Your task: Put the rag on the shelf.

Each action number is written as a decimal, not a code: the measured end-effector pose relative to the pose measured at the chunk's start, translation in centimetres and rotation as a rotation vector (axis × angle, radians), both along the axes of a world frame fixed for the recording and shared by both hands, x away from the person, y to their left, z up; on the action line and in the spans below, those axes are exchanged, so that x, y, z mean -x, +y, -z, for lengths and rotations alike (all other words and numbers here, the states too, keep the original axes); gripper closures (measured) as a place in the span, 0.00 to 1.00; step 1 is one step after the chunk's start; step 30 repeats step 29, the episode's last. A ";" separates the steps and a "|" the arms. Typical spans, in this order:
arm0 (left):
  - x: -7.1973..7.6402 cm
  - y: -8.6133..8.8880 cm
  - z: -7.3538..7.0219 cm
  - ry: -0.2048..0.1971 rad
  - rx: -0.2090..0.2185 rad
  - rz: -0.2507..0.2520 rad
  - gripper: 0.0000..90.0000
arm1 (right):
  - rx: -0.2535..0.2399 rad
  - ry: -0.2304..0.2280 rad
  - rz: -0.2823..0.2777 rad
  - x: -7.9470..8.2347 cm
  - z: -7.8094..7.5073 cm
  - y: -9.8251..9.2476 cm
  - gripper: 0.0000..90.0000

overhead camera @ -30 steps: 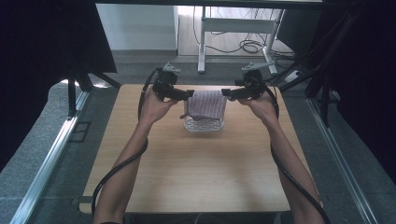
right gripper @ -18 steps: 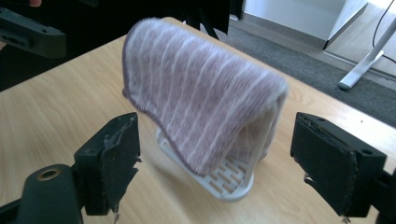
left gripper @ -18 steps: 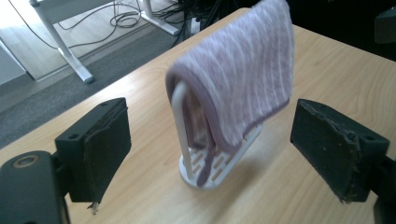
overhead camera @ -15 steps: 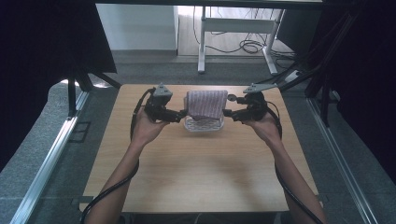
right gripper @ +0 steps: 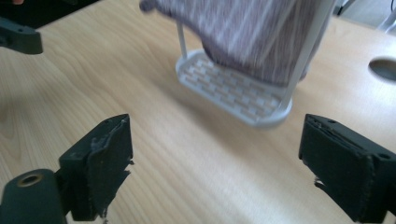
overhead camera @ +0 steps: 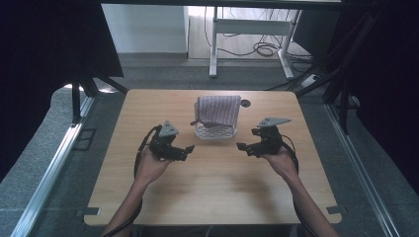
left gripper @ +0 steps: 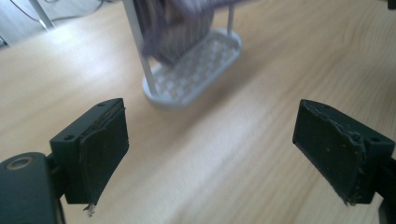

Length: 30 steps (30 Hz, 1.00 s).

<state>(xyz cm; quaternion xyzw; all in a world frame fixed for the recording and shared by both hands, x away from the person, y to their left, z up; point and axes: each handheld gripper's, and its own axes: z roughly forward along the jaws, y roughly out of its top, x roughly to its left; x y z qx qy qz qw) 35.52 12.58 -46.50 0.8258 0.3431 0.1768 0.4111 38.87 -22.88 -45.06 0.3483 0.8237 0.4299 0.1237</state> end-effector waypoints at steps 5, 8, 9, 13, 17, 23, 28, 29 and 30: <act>1.7 -0.1 2.3 0.017 -0.023 0.006 0.11 | 0.033 0.033 0.009 1.0 2.3 -0.4 0.08; 2.4 -0.1 3.6 0.030 -0.026 0.006 0.11 | 0.030 0.048 0.011 1.6 3.4 -0.4 0.08; 2.5 -0.2 4.1 0.034 -0.033 0.004 0.11 | 0.033 0.052 0.011 1.8 3.8 -0.4 0.07; 2.8 -0.4 5.8 0.062 -0.058 0.002 0.11 | 0.064 0.075 0.000 2.4 5.3 -0.2 0.07; 2.8 -0.7 7.5 0.098 -0.064 -0.004 0.11 | 0.090 0.095 -0.002 2.8 6.9 -0.2 0.07; 2.7 -1.3 7.9 0.135 -0.106 0.004 0.12 | 0.120 0.061 0.023 2.9 9.3 -0.3 0.01; 2.5 -1.2 7.9 0.153 -0.099 -0.011 0.11 | 0.182 0.039 0.009 3.0 9.4 0.1 0.00; 2.5 -1.2 7.9 0.153 -0.100 -0.011 0.11 | 0.182 0.039 0.009 3.0 9.4 0.1 0.00; 2.5 -1.2 7.9 0.153 -0.100 -0.011 0.11 | 0.182 0.039 0.009 3.0 9.4 0.1 0.00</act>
